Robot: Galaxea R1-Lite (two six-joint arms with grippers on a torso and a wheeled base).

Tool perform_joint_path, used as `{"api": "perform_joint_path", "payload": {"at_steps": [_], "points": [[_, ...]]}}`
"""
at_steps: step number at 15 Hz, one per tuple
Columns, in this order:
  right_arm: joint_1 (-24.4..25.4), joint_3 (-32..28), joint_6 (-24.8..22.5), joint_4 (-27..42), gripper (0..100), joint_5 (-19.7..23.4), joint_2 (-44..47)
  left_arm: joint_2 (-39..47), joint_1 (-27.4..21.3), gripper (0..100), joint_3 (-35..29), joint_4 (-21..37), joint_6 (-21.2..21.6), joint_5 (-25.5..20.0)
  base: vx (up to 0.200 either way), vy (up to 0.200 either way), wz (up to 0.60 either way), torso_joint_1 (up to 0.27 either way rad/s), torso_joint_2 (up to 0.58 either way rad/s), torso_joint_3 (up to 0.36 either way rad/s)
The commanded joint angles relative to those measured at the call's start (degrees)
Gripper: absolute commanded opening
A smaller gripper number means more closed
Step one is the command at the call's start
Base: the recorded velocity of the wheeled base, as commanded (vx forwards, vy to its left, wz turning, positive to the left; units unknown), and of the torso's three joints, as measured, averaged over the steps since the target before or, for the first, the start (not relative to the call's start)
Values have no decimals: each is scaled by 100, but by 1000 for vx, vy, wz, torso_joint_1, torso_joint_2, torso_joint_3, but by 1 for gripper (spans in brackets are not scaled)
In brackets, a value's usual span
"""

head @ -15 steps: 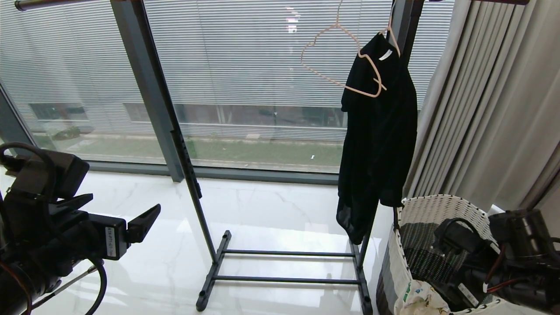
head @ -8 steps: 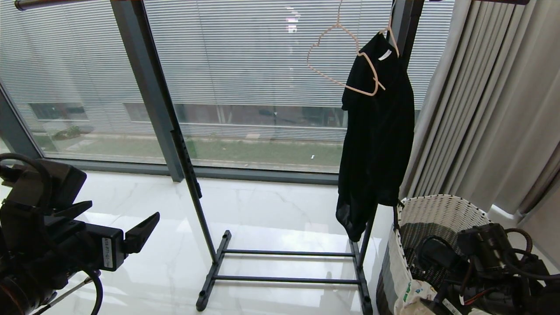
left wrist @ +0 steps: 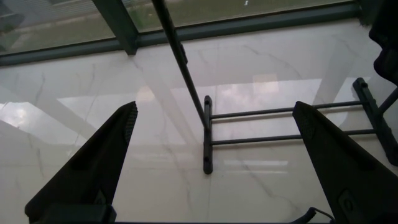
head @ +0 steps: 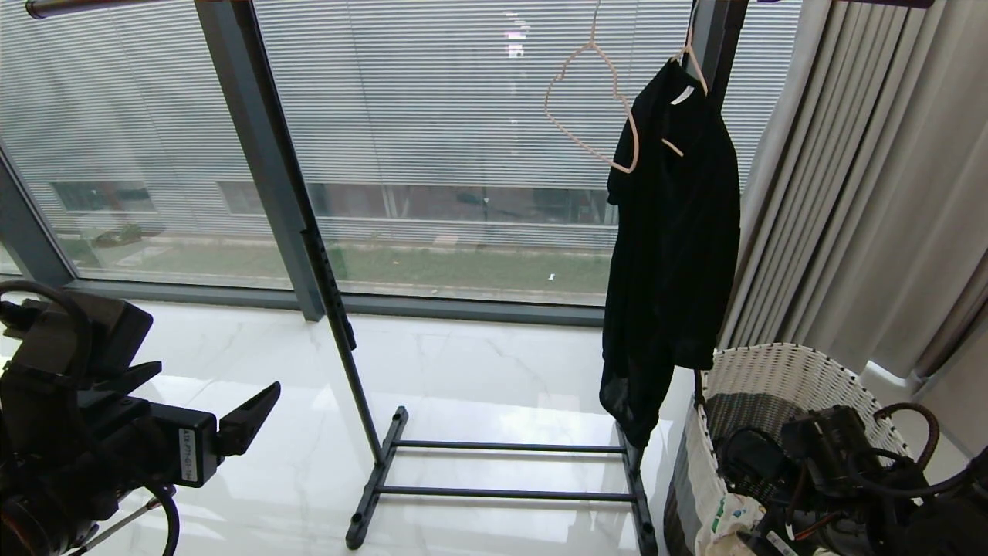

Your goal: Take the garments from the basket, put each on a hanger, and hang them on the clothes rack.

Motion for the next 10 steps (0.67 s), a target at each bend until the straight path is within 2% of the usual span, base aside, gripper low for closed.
{"api": "perform_joint_path", "payload": {"at_steps": [1,4,10], "points": [[1,10,-3,-229,100,-28,319,3,4,100,4,1,1,2,0,0,0,0,0,0],[1,54,-12,-361,100,-459,469,3,-5,100,-13,-8,10,2,0,0,0,0,0,0],[1,159,-3,-405,100,-450,433,-6,4,100,-5,-8,1,2,0,0,0,0,0,0]]}}
